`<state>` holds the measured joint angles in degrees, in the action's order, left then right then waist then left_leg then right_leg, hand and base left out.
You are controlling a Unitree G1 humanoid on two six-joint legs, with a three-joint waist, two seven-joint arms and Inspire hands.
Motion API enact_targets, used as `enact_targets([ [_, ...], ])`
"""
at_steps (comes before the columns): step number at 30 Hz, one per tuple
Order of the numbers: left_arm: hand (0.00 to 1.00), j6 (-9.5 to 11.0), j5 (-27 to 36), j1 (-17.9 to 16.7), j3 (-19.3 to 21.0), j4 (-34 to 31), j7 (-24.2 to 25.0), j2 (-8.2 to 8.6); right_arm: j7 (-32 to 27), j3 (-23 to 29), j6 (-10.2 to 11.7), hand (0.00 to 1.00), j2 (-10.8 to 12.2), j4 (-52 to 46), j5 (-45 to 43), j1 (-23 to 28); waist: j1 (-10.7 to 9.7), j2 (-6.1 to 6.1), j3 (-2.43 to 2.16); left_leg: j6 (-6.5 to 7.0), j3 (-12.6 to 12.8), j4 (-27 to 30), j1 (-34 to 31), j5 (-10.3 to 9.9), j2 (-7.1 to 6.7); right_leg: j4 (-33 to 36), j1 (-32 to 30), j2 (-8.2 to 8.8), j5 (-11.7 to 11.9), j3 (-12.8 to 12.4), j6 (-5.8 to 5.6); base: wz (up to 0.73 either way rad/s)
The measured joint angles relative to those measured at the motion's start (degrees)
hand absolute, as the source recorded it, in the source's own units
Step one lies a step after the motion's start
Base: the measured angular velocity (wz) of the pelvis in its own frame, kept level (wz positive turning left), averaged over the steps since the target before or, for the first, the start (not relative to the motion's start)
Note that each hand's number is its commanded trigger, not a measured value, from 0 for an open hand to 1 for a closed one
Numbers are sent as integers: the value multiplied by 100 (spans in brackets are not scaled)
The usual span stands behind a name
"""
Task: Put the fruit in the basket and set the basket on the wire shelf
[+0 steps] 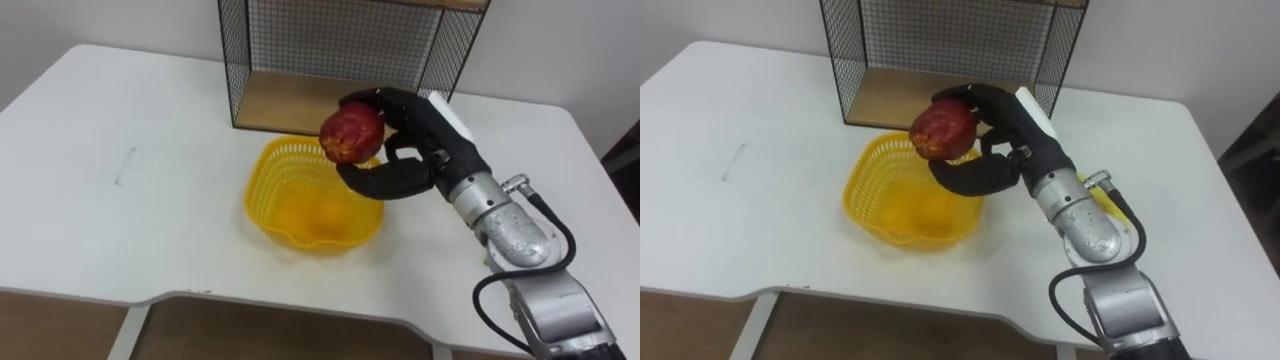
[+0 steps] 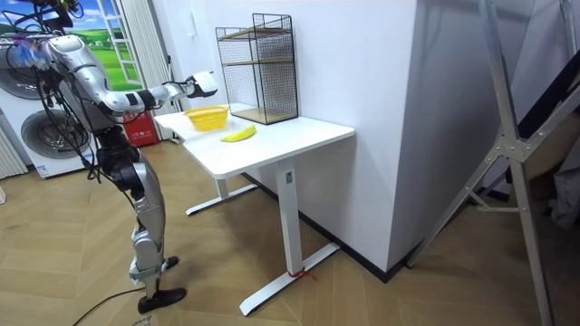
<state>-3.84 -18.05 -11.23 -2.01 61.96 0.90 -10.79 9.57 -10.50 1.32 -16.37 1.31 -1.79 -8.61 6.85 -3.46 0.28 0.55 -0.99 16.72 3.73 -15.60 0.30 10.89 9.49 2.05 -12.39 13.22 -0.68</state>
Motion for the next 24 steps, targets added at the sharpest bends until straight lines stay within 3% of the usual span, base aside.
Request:
enact_targets([
  [5,0,-67,1,17,0,-1,0,-1,102,-145,-162,100,-16,0,-100,1,35,-2,2,0,4,1,-12,0,0,1,-22,0,0,-11,0,0],
  [6,0,-89,1,32,2,-1,0,-2,141,-196,-176,86,-21,0,-103,1,36,-4,3,0,4,1,-16,0,0,1,-25,0,0,-10,0,0],
  [7,0,-92,0,39,3,-1,0,-2,170,-210,-191,52,-21,0,-102,1,38,-5,4,0,4,-1,-16,0,0,1,-25,0,0,-10,0,0],
  [8,0,-93,-1,53,5,-2,0,-4,219,-220,-223,0,-21,0,-110,1,48,-8,6,0,4,-4,-16,0,0,1,-25,1,0,-9,0,0],
  [24,0,-130,-1,74,-4,-2,-10,-23,316,-232,-283,0,-20,0,-350,1,115,-45,17,0,-17,-20,-27,0,-4,-10,-27,0,0,52,-1,0],
])
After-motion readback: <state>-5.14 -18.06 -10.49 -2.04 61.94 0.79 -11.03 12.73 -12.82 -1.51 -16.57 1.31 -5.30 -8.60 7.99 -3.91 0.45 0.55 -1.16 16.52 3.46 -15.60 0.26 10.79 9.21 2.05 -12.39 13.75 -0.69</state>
